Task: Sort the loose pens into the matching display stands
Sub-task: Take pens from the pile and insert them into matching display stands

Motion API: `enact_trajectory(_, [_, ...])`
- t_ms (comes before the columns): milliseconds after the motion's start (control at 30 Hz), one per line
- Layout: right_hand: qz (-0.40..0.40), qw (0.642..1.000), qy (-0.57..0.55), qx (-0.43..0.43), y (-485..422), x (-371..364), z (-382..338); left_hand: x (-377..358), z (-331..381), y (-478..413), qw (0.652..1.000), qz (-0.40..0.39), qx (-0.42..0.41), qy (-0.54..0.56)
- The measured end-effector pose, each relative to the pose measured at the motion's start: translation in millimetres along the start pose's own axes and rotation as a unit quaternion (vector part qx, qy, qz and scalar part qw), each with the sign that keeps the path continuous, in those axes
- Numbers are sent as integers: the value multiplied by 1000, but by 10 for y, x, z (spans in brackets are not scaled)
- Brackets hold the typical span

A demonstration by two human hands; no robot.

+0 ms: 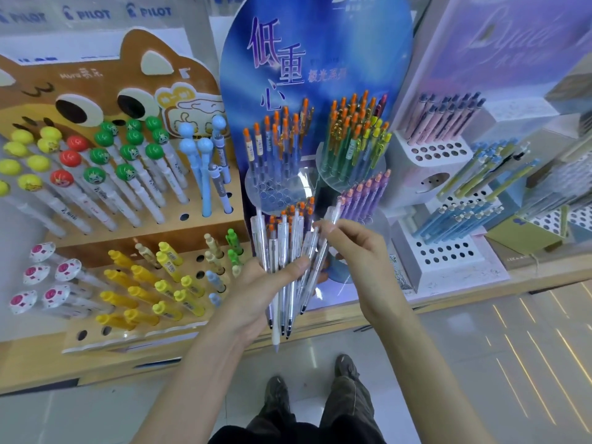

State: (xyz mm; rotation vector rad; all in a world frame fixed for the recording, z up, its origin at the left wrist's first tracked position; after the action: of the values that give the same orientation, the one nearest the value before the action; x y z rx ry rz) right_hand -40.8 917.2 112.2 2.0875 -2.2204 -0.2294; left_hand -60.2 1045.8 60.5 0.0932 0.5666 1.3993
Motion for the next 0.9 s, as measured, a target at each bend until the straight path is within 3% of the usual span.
enact_trajectory(133, [59,998,-17,-9,-2,367,58,-101,-7,-84,999,28,-3,-25])
enact_trajectory(367, [61,995,-75,-17,-67,988,88,-692,-136,-345,998,19,-7,-62])
enact_trajectory(500, [93,994,-63,-1,-147,1682,53,-1238,-159,-457,995,4,-33,-90])
enact_trajectory(633, [135,989,-67,-6,-232,2503,39,-1707,-317,-635,995,37,-35,-86])
enact_trajectory(767, [156,988,-15,3,-354,3193,36,-2245,-475,-829,995,51,-39,-75])
enact_trajectory(900, [209,961,167,71,-394,3796,-65,-2664,-565,-958,993,77,-51,-70])
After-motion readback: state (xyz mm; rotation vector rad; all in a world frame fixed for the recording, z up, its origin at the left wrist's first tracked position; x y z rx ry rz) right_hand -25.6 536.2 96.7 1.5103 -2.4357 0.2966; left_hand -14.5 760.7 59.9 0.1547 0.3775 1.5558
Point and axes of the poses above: each hand's wrist, its own y-axis away from the middle knuckle, its own x-axis out of the back of the hand, z = x × y, the point moved 10 cm from there along -y, towards the middle knuckle, and after that the axes turned 1 degree about -x, right-handed, at the moved point
